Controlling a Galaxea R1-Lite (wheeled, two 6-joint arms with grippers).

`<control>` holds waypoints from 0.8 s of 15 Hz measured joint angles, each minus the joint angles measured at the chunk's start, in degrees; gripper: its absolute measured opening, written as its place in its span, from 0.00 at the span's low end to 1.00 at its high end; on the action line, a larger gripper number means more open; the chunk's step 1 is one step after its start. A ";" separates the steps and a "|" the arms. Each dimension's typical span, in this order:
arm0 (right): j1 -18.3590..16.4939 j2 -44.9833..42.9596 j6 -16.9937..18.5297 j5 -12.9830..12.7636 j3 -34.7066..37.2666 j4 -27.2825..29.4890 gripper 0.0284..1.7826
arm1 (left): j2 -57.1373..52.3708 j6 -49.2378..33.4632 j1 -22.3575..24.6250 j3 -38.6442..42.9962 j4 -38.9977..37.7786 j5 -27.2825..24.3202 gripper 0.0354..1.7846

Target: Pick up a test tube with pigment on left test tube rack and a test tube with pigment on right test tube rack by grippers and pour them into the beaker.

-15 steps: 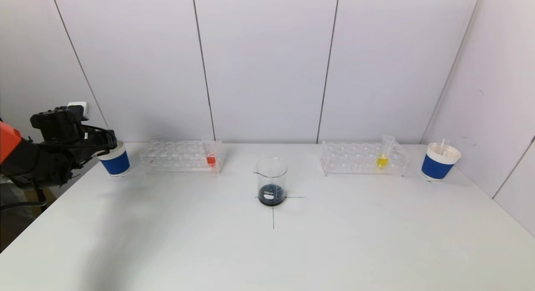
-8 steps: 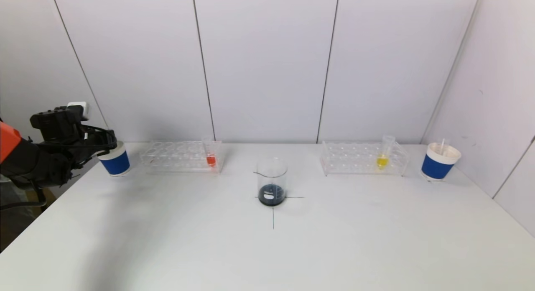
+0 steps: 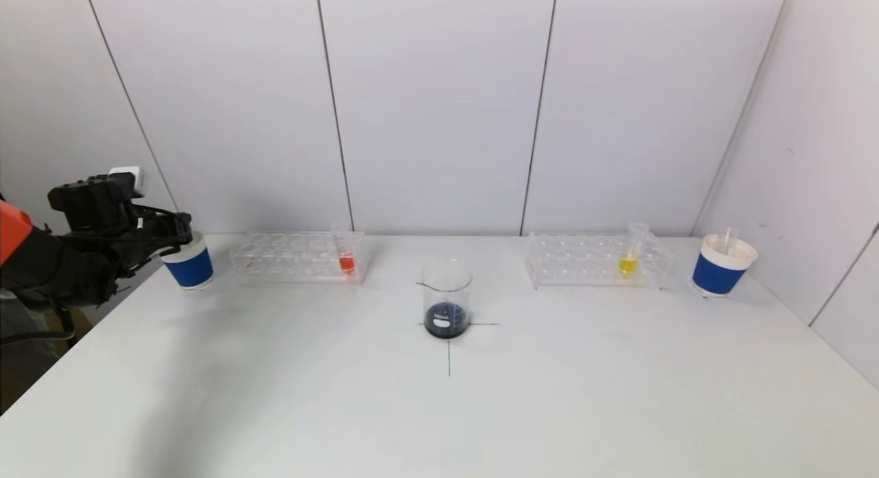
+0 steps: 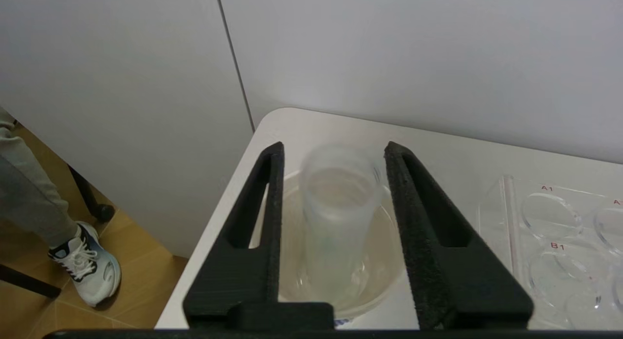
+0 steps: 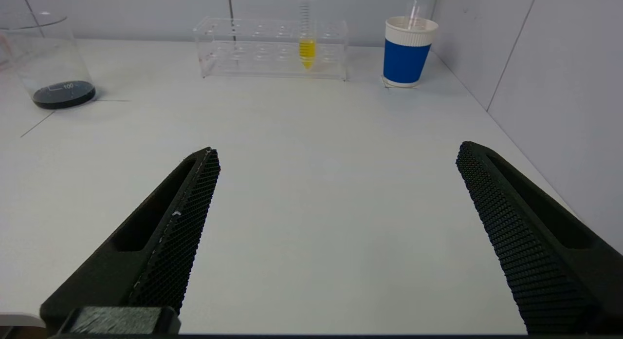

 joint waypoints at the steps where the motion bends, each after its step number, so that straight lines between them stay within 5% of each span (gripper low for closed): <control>1: 0.00 0.00 0.00 0.01 0.00 0.02 0.99 | -0.11 0.00 0.00 0.04 0.02 -0.02 0.52; 6: 0.00 0.00 0.00 0.00 0.00 0.04 0.99 | -0.35 -0.09 0.00 0.13 -0.06 0.00 0.92; 12: 0.00 0.00 0.00 0.00 0.00 0.02 0.99 | -2.95 -0.12 -0.24 0.28 0.09 -0.46 0.99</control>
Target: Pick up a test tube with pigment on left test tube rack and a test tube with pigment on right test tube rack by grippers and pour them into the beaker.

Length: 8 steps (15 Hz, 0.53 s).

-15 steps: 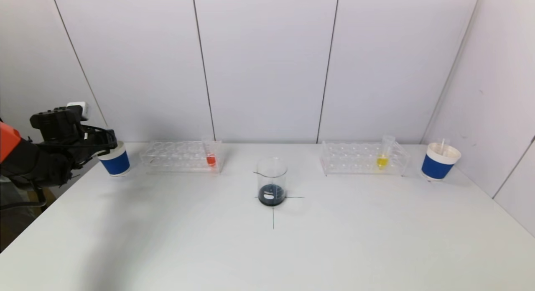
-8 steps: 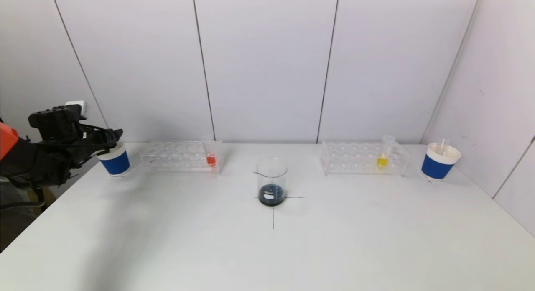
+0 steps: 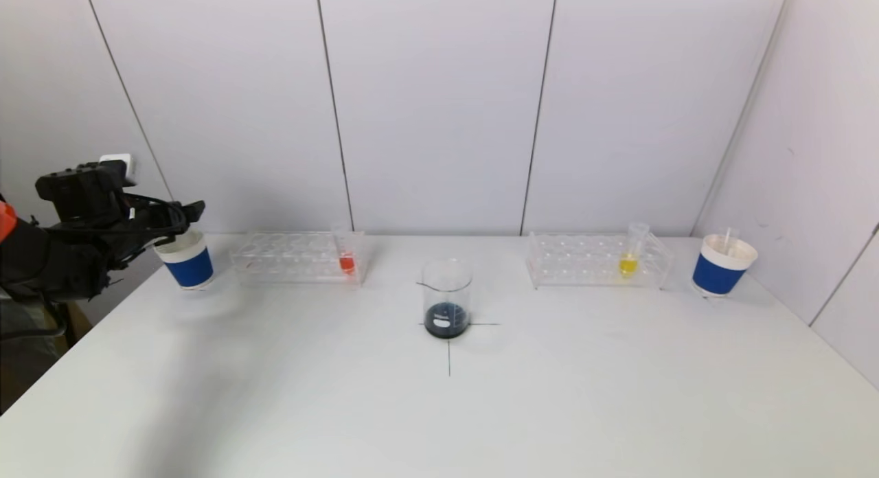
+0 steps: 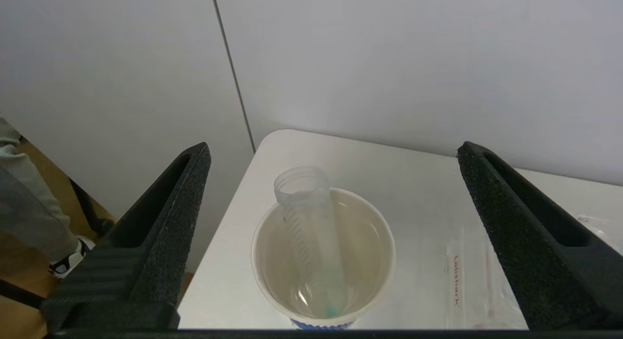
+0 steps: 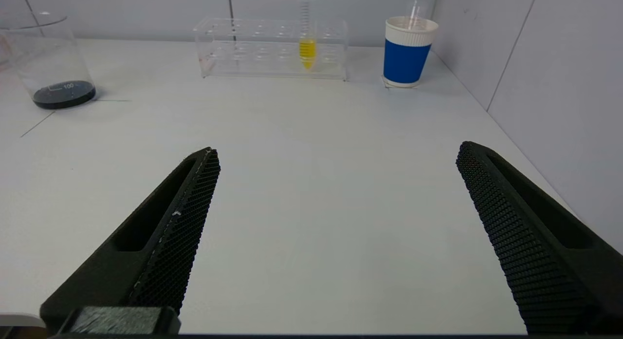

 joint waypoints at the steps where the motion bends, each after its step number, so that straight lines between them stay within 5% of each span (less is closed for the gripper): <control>1: 0.00 0.00 0.00 0.01 0.00 -0.02 0.99 | -1.43 -0.10 -0.24 0.50 0.05 -0.27 0.99; 8: 0.00 0.00 0.01 0.00 0.00 0.01 0.99 | -22.26 -2.57 -4.50 9.86 3.50 -3.28 0.99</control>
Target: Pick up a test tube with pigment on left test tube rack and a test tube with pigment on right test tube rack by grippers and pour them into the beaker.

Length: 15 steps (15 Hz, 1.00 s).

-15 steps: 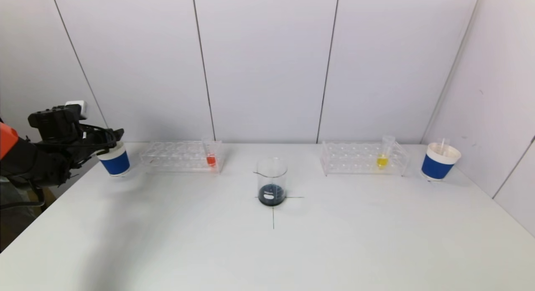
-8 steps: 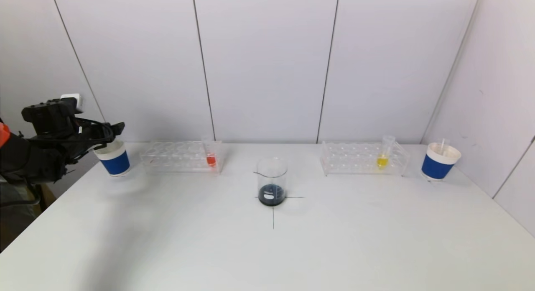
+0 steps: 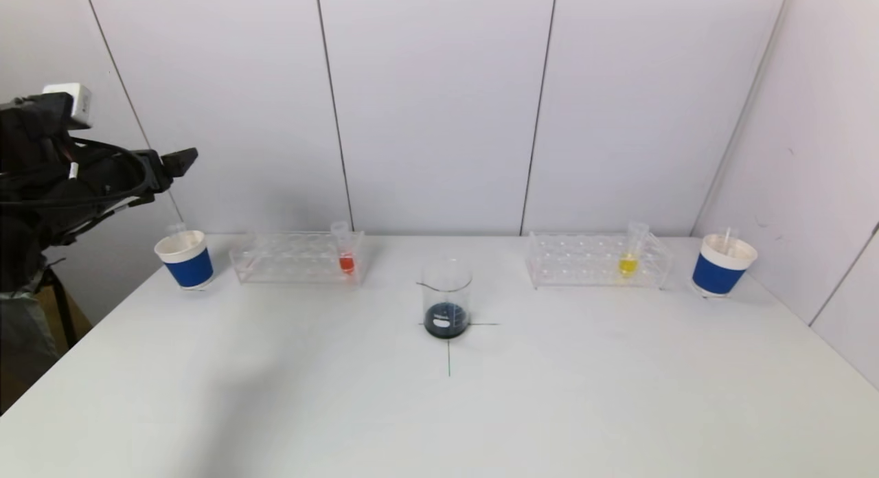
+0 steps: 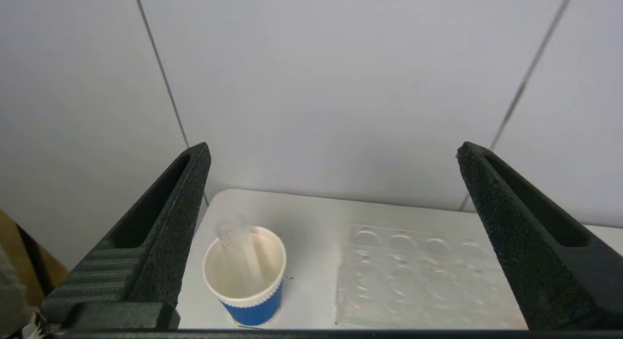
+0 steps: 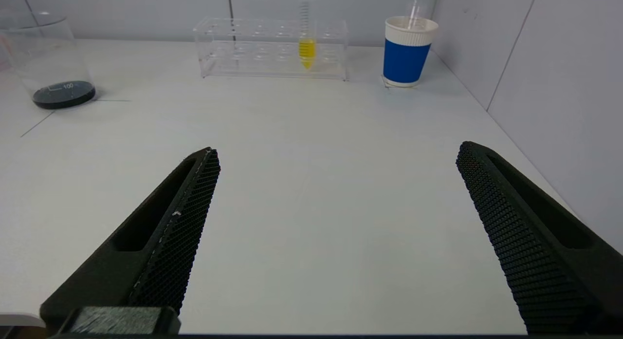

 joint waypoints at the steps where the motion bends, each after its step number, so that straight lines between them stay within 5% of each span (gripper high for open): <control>1: 0.00 0.00 -0.01 0.00 0.00 -0.01 0.99 | -4.30 -0.30 -0.44 2.46 0.93 -0.79 0.99; 10: 0.00 0.00 -0.01 0.00 0.00 -0.01 0.99 | -41.46 -0.90 -2.52 29.68 9.58 -4.08 0.99; 15: 0.00 0.00 -0.01 0.00 0.00 -0.01 0.99 | -62.57 -0.63 -10.80 37.22 23.74 0.74 0.99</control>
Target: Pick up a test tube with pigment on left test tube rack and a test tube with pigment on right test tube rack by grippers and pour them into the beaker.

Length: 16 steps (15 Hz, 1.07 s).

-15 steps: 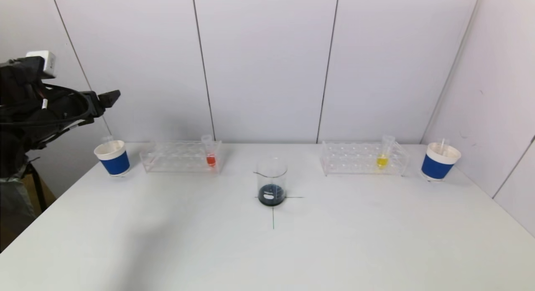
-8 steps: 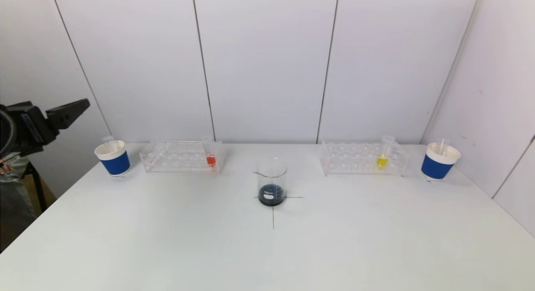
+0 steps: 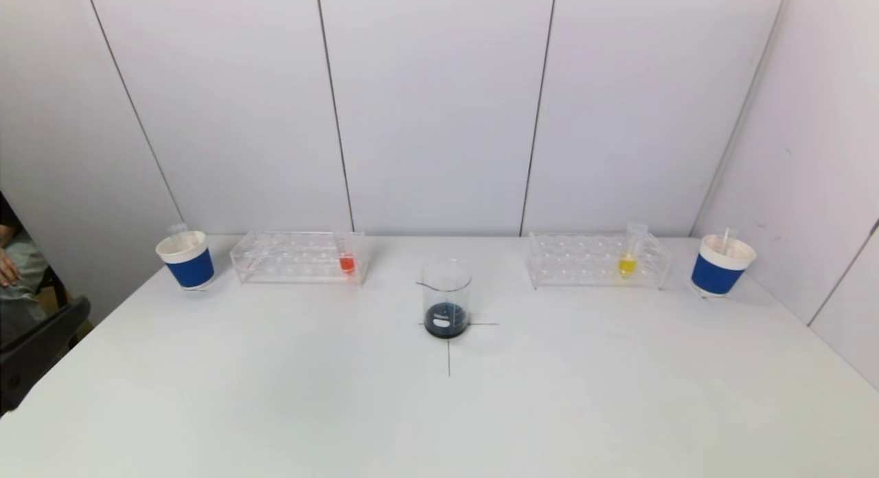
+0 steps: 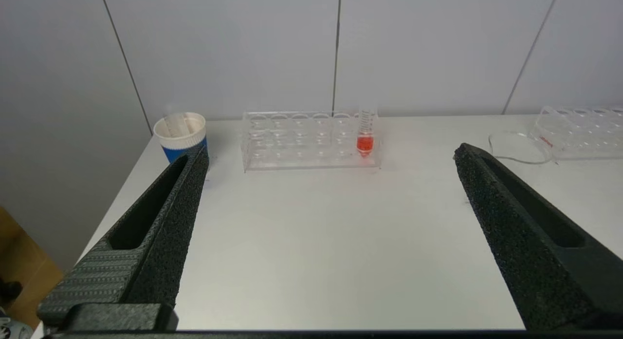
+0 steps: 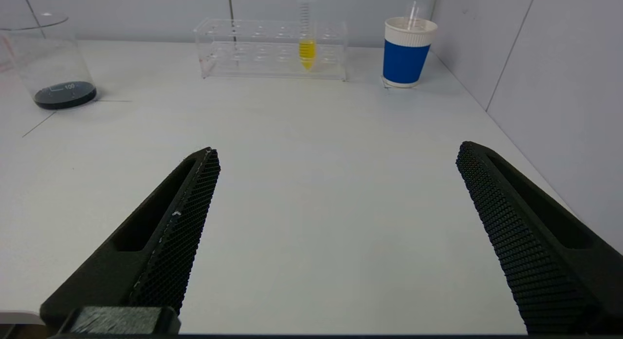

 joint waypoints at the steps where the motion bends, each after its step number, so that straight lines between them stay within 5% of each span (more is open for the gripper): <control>1: 0.00 0.00 0.00 0.01 0.00 0.00 0.99 | -4.39 0.11 -1.35 0.60 4.32 1.29 0.99; 5: 0.00 0.00 0.00 0.01 0.00 0.00 0.99 | -19.43 3.07 -3.84 5.27 19.79 6.42 0.99; 16: 0.00 0.00 0.00 0.01 0.00 0.00 0.99 | -37.68 4.90 -2.11 19.40 23.44 6.23 0.99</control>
